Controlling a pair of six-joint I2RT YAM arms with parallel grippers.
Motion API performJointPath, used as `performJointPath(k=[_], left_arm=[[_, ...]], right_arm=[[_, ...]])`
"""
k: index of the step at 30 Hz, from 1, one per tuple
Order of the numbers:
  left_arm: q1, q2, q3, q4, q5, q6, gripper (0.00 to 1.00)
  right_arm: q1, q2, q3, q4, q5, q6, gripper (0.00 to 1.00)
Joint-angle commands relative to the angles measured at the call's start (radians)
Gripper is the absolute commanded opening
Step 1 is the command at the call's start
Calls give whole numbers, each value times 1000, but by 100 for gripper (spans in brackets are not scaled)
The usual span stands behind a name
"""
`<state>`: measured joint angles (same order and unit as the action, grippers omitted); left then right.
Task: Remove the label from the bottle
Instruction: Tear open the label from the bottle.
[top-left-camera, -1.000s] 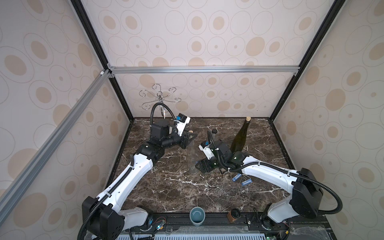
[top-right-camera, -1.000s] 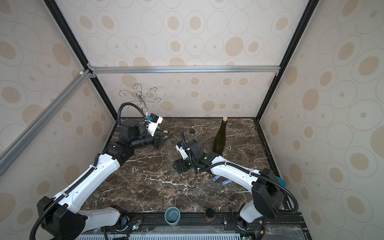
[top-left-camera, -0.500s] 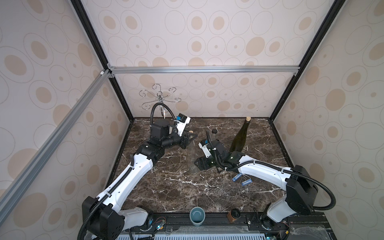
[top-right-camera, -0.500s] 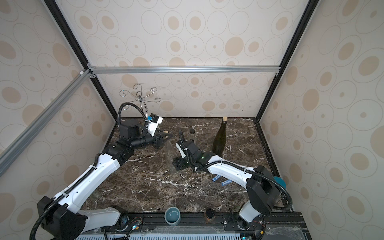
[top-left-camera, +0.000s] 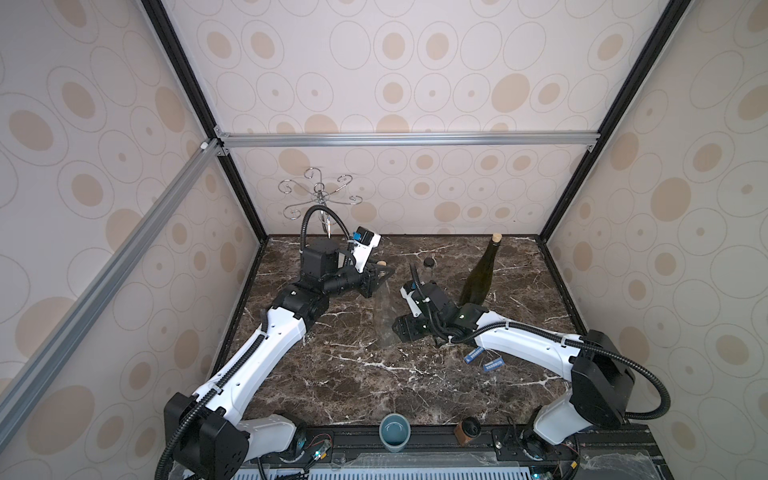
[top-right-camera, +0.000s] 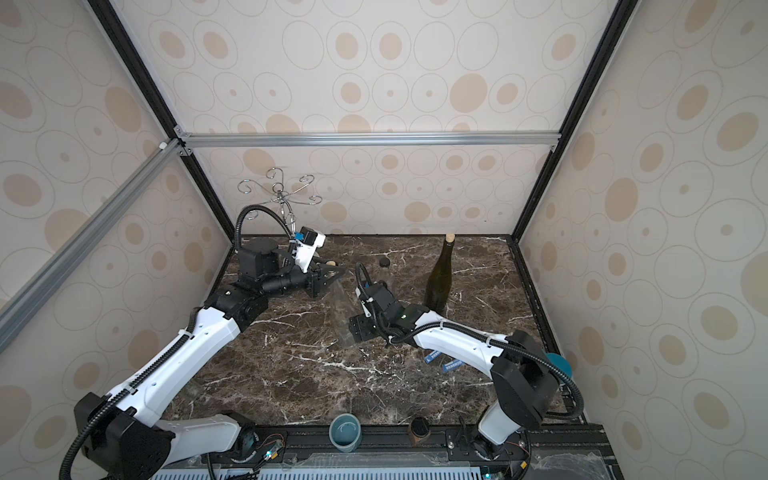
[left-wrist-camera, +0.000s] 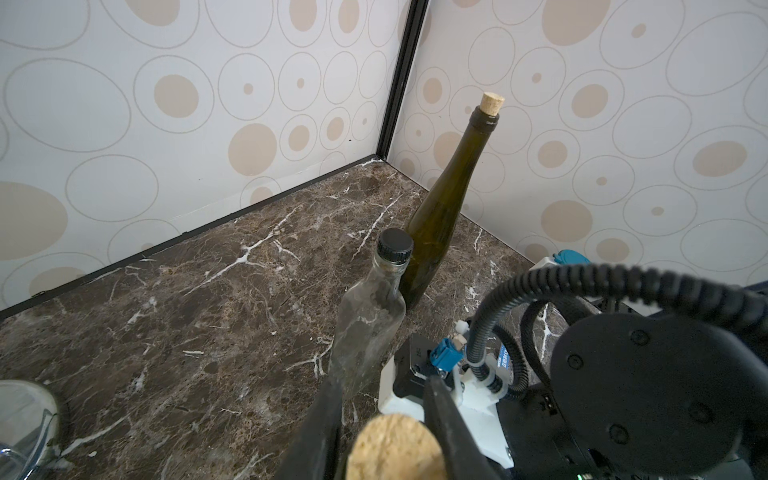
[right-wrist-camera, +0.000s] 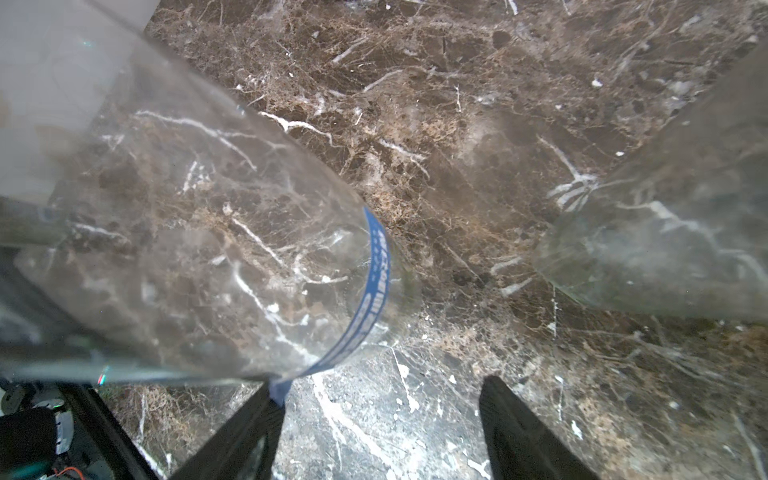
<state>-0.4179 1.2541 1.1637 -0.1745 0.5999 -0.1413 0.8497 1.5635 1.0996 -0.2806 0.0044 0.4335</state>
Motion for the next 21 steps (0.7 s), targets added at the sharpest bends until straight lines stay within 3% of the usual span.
performJointPath(k=[1, 21], left_arm=[[-4, 10, 5, -74, 18, -9, 9], [-4, 15, 11, -74, 5, -15, 9]], right_arm=[[2, -43, -2, -14, 65, 23, 77], [48, -100, -16, -10, 49, 12, 73]])
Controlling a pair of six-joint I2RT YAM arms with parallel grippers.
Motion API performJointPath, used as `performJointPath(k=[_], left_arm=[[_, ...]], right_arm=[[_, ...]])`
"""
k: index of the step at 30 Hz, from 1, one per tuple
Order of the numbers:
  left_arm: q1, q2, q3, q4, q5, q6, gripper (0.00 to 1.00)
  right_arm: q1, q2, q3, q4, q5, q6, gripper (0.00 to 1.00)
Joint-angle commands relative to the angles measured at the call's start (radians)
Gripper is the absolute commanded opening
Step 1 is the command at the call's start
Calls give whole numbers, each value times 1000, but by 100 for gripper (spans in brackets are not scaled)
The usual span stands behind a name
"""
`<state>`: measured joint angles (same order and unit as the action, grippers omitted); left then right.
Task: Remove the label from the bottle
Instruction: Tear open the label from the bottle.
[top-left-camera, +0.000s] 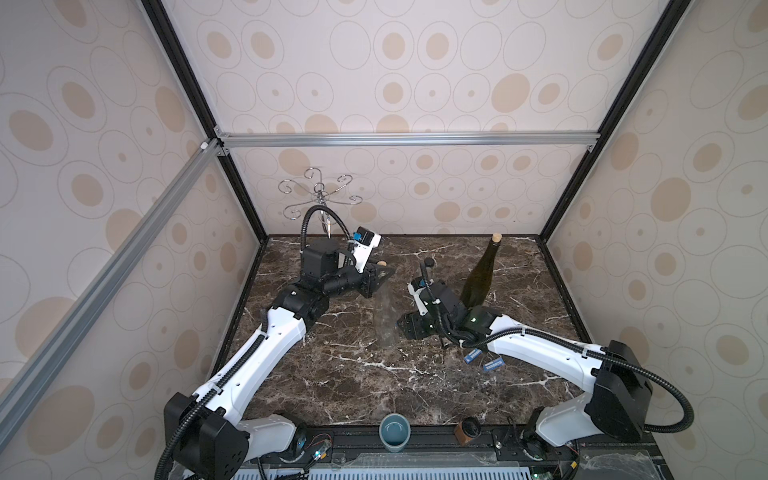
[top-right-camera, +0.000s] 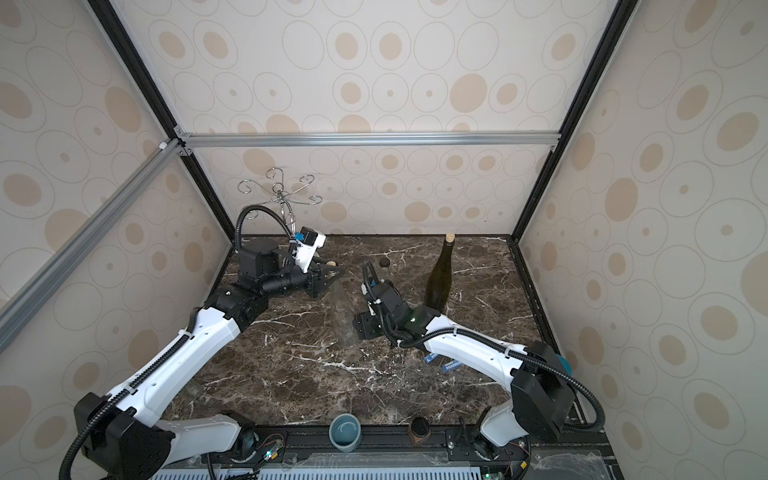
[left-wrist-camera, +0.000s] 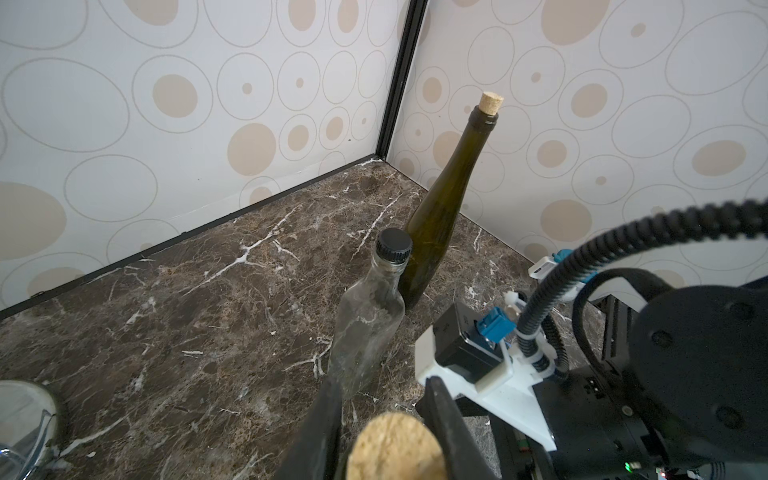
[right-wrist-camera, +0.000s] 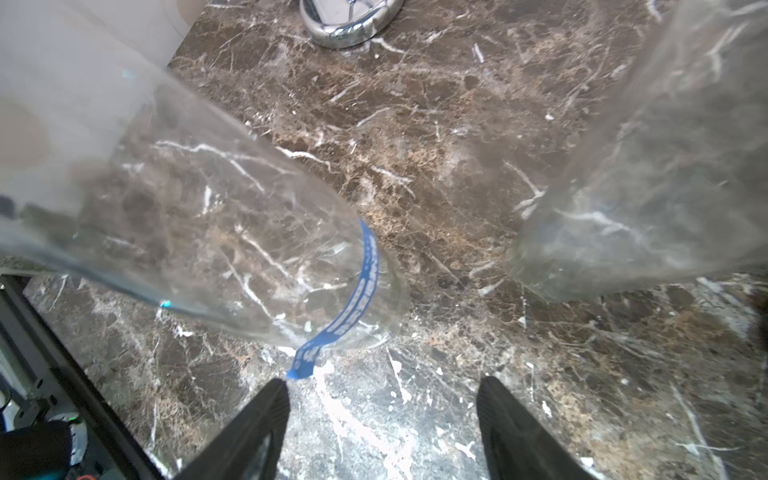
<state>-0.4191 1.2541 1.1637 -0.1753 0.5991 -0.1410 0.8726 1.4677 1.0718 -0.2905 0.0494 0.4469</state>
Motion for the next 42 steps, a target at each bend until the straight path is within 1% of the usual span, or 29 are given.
performJointPath(k=[1, 4, 7, 12, 18, 19, 23, 35, 42], left_arm=[[-3, 15, 11, -73, 6, -15, 8], [-2, 13, 11, -74, 7, -17, 8], [-4, 12, 11, -75, 7, -17, 8], [-4, 11, 13, -78, 7, -15, 8], [-3, 4, 13, -84, 5, -11, 8], [-3, 2, 13, -84, 5, -11, 8], [-3, 3, 13, -85, 3, -9, 8], [-3, 12, 17, -84, 5, -9, 8], [-3, 7, 13, -84, 3, -9, 8]], right_arm=[[30, 1, 16, 3, 4, 1, 72], [48, 21, 28, 6, 6, 8, 70], [65, 44, 44, 6, 13, 16, 65], [75, 75, 66, 12, 13, 26, 53], [75, 102, 92, 8, 14, 21, 35], [75, 106, 95, 6, 14, 21, 33], [75, 118, 103, 7, 8, 18, 30], [75, 131, 96, 8, 16, 21, 29], [75, 122, 87, 16, 23, 17, 20]])
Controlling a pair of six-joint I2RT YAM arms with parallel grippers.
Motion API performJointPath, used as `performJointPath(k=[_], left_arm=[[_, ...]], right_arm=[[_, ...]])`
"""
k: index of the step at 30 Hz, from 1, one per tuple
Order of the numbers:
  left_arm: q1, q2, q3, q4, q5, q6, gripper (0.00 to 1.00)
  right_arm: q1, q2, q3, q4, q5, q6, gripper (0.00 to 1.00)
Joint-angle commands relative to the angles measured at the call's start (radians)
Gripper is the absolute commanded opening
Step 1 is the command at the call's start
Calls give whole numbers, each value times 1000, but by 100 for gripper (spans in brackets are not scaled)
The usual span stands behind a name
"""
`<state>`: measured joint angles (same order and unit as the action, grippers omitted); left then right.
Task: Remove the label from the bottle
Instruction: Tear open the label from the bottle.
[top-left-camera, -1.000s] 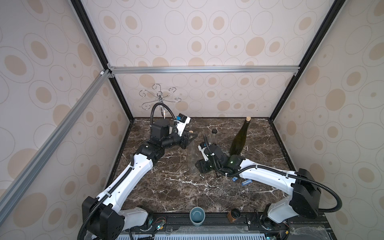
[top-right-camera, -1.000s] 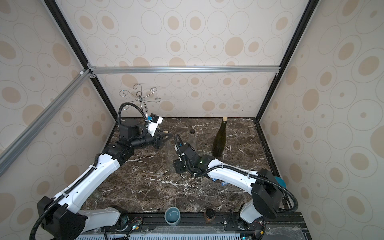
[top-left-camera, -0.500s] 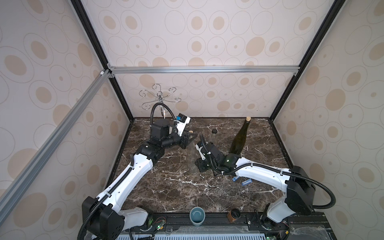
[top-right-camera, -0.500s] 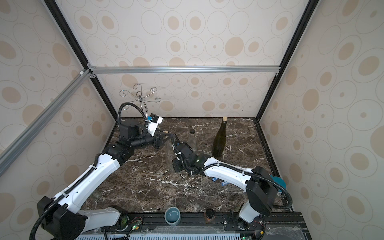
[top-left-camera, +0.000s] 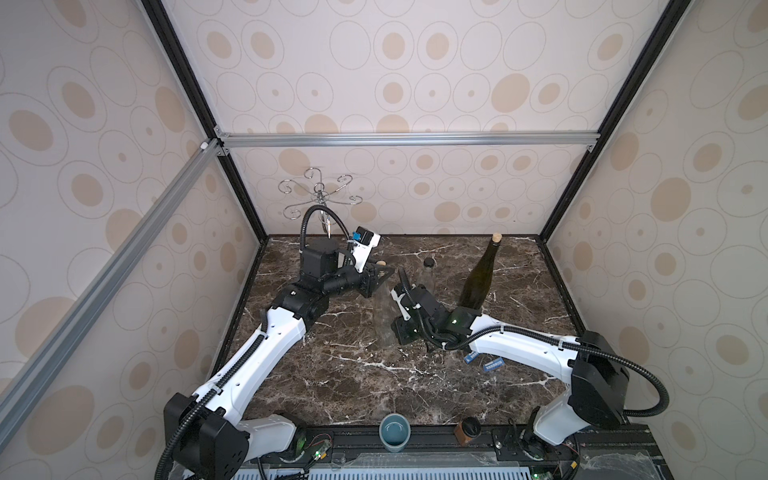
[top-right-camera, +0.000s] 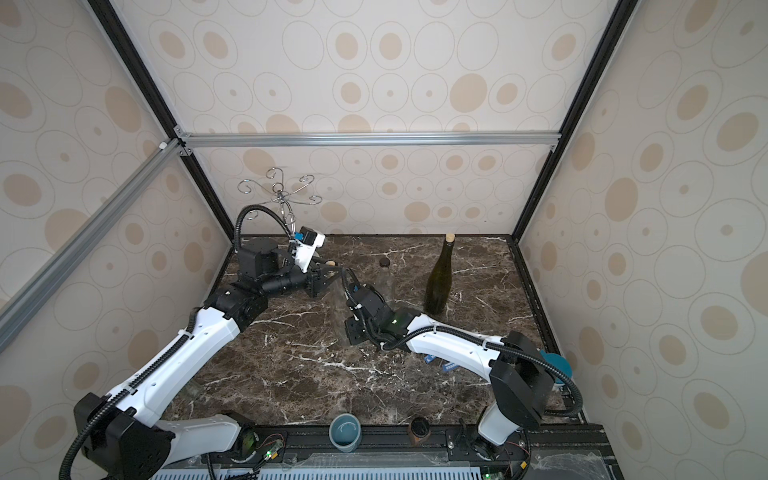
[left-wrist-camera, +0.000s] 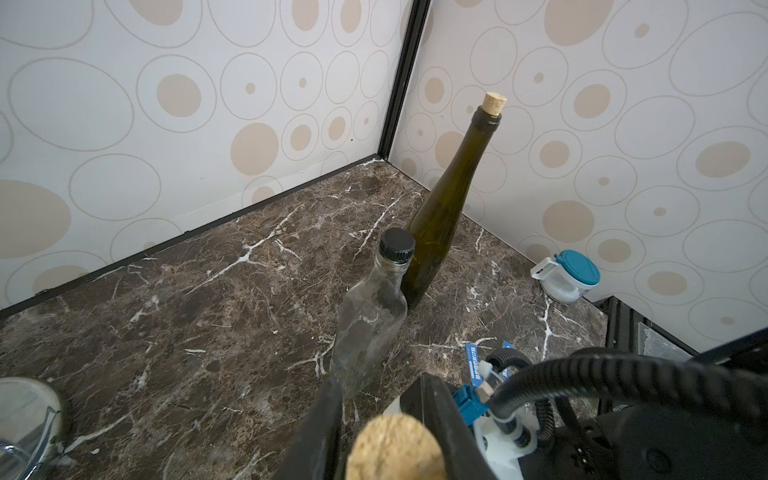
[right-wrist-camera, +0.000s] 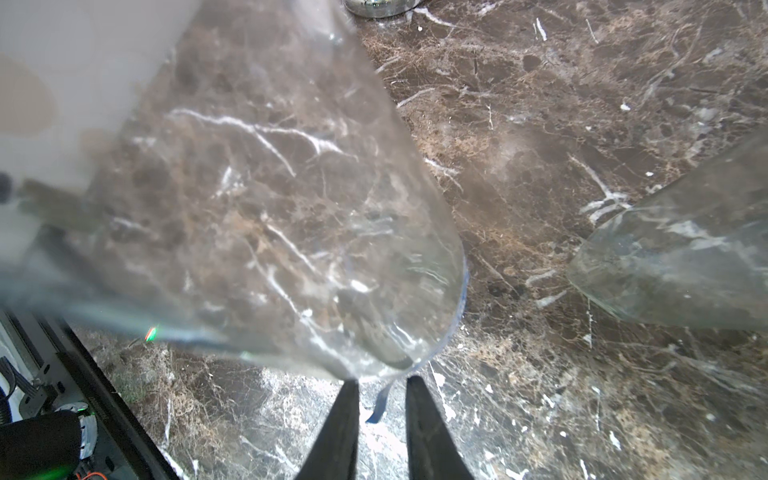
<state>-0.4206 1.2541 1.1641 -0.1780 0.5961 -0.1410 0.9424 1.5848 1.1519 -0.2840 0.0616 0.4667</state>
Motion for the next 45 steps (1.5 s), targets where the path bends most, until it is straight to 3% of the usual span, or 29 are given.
performJointPath(k=[1, 12, 22, 28, 40, 45], left_arm=[[-1, 7, 12, -81, 6, -9, 8], [-1, 4, 9, -81, 8, -9, 8], [-1, 0, 6, -87, 5, -5, 8], [-1, 1, 5, -84, 7, -5, 8], [-1, 0, 6, -87, 6, -5, 8], [-1, 3, 11, -87, 6, -2, 8]], right_arm=[[6, 4, 5, 10, 10, -3, 19], [6, -21, -12, 5, 28, -10, 7], [6, -52, -33, 2, 63, -11, 6], [4, -69, -49, 4, 78, -19, 12], [-8, -123, -87, 52, 22, -64, 36], [-7, -101, -56, 16, -14, -80, 40]])
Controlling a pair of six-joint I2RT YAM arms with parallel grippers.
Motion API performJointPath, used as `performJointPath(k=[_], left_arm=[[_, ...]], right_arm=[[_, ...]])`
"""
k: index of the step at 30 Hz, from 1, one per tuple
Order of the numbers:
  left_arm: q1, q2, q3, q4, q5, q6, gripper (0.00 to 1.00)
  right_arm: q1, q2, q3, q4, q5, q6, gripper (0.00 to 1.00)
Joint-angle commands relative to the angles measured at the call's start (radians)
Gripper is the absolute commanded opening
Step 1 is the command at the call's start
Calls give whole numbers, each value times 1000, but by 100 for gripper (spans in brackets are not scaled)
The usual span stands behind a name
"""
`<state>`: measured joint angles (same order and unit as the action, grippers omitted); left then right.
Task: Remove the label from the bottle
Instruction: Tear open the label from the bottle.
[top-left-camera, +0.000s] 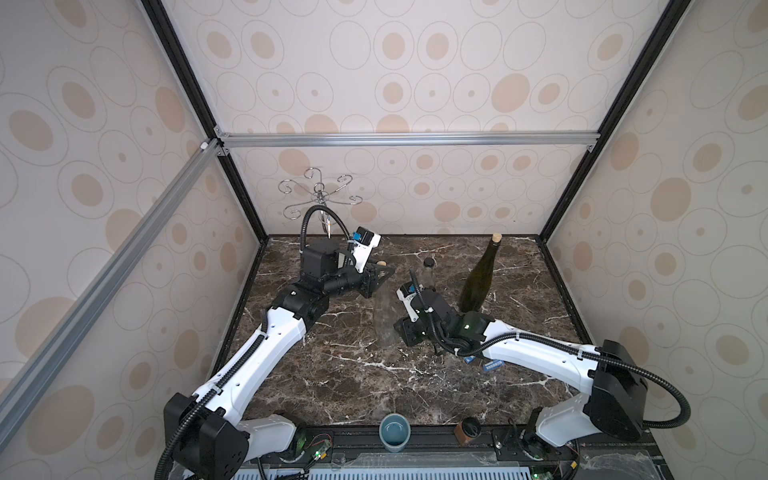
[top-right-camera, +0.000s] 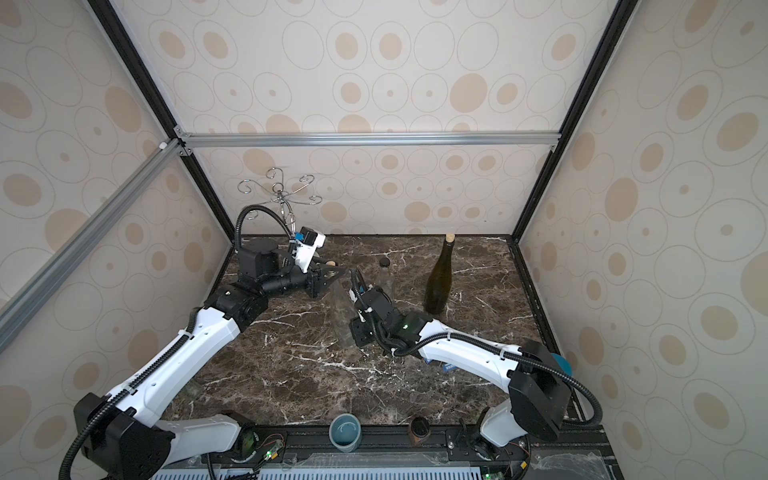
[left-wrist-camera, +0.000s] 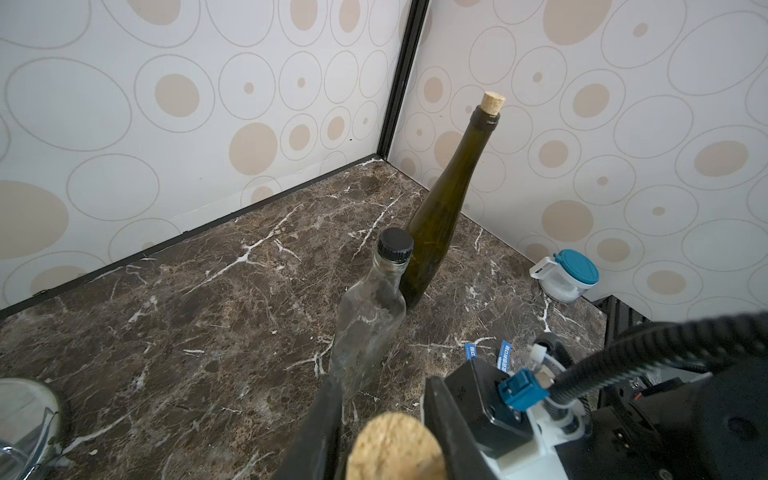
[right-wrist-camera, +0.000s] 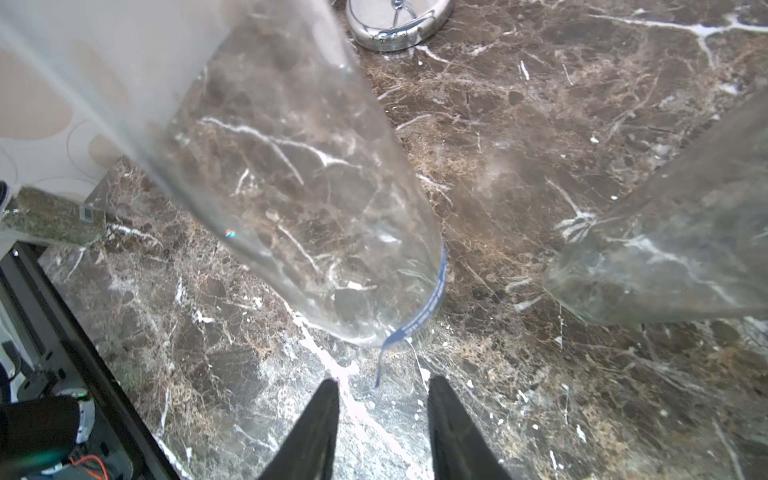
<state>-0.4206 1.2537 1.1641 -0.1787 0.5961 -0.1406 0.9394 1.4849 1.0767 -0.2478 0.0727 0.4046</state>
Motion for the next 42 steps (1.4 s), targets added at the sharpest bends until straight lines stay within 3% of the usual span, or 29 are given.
performJointPath(k=[1, 14, 28, 35, 42], left_arm=[[-1, 5, 14, -87, 5, -3, 8], [-2, 13, 23, -96, 5, -1, 8], [-1, 16, 25, -96, 9, 3, 8], [-1, 11, 25, -107, 8, 9, 8], [-1, 11, 26, -117, 17, 19, 8]], right_arm=[[-4, 8, 25, -23, -30, -18, 40], [-4, 84, 67, -17, -29, -4, 30], [-4, 87, 62, -6, 19, -8, 17], [-4, 74, 48, 2, 13, -11, 4], [-8, 45, 21, 11, 12, -19, 0]])
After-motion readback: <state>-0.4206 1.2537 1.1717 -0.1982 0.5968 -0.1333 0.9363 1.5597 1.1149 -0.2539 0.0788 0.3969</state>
